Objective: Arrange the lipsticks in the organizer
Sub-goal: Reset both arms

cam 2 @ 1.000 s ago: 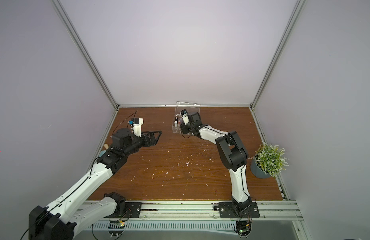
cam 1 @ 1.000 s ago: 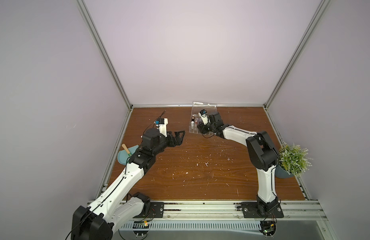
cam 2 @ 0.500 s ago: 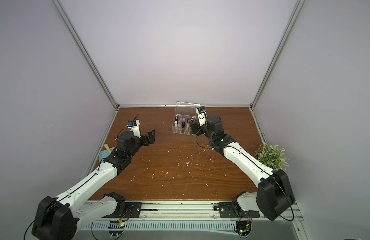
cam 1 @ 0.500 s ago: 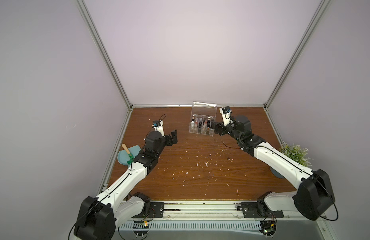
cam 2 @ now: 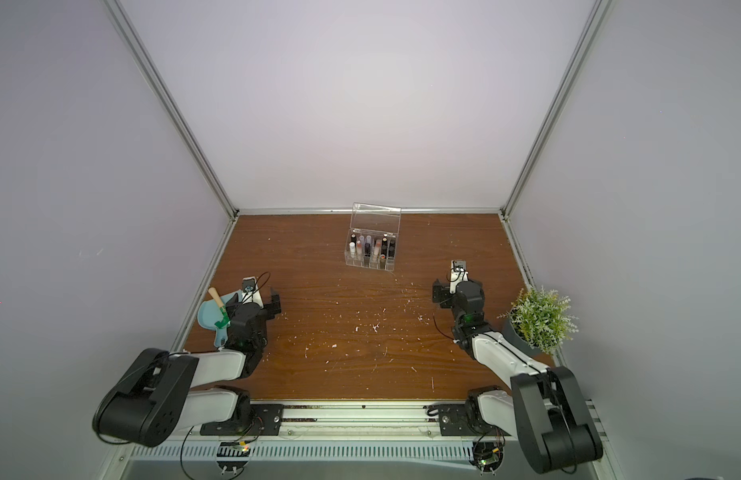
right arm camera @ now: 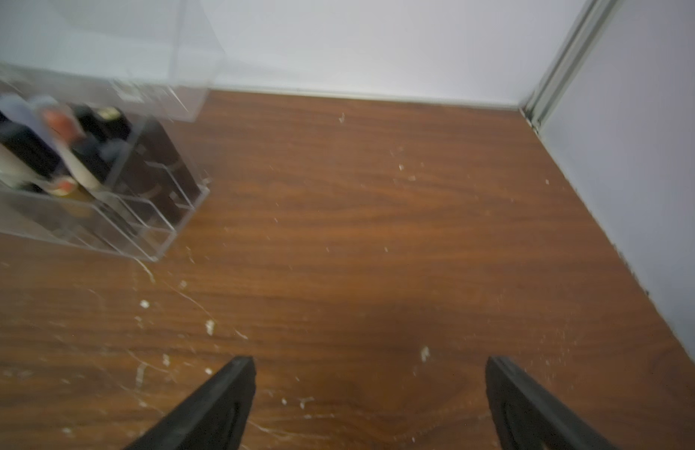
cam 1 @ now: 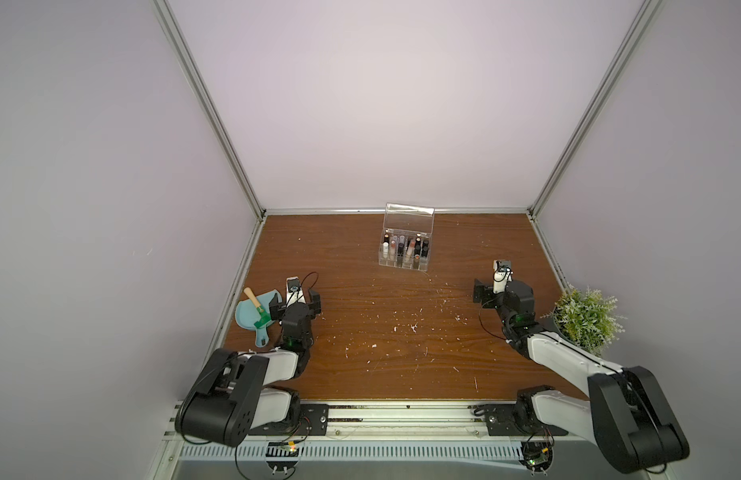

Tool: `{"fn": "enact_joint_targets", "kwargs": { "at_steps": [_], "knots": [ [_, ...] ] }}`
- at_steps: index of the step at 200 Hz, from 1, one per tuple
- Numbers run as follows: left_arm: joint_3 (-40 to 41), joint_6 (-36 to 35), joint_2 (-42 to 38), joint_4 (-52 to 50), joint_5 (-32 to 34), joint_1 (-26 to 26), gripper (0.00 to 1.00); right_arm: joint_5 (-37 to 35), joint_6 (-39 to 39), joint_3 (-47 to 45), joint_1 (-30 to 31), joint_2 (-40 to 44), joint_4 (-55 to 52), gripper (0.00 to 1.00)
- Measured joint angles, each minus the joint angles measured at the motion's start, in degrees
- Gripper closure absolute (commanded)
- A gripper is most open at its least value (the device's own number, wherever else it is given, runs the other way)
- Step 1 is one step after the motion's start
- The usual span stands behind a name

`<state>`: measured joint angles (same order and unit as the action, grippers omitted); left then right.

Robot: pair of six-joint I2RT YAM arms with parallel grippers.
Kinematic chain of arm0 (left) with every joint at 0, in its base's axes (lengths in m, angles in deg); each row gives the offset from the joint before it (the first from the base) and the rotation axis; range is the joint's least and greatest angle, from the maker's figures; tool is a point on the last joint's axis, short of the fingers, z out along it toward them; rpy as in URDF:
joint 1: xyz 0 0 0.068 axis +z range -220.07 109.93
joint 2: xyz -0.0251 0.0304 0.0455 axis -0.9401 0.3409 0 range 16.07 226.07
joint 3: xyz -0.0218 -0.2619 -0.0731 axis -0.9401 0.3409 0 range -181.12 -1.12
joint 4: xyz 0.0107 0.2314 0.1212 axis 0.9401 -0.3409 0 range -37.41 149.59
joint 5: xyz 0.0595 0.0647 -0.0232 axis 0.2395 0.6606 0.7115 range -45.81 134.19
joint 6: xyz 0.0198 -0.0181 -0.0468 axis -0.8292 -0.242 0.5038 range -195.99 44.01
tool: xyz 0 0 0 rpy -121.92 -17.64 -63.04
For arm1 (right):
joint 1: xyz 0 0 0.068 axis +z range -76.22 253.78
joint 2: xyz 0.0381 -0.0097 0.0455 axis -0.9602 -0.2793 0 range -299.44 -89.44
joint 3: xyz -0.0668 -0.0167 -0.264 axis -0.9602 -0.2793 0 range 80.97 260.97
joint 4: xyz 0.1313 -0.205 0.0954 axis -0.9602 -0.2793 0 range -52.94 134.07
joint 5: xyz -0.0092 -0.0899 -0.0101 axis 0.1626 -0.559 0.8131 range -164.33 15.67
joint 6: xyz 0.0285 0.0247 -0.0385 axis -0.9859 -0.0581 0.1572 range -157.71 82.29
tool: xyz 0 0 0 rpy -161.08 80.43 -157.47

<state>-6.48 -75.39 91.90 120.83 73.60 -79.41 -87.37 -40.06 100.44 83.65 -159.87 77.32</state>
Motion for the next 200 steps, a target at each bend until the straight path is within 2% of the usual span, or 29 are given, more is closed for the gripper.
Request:
{"fn": "enact_joint_targets", "kwargs": {
  "at_steps": [36, 66, 94, 124, 149, 182, 200],
  "knots": [
    [-0.02, -1.68, -0.11, 7.23, -3.34, 3.5, 0.0, 0.04, 0.09, 0.26, -5.16, -12.22, 10.62, 0.01],
    [0.17, -3.06, -1.46, 9.05, -8.48, 4.17, 0.0, 1.9, 0.26, 2.62, -7.04, -16.81, 14.75, 0.01],
    [2.03, -3.78, -4.46, 9.79, -11.15, 4.2, 0.0, 4.07, 0.48, 2.34, -7.87, -16.94, 18.69, 0.01],
    [1.33, -4.87, -2.05, 10.12, -11.41, 4.42, 0.0, 5.99, 1.05, -1.84, -7.91, -16.02, 25.31, 0.01],
    [0.39, -4.87, -0.79, 10.14, -12.72, 6.69, 0.0, 6.56, 1.27, -6.32, -7.91, -16.59, 31.3, 0.01],
    [-0.2, -4.63, -1.01, 10.1, -16.24, 7.58, 0.0, 7.52, 1.57, -6.78, -7.91, -16.79, 33.77, 0.01],
    [0.83, -2.69, -2.64, 10.71, -20.52, 7.61, 0.0, 7.41, 2.29, -6.8, -7.34, -16.79, 34.99, 0.01]
  ]
}}
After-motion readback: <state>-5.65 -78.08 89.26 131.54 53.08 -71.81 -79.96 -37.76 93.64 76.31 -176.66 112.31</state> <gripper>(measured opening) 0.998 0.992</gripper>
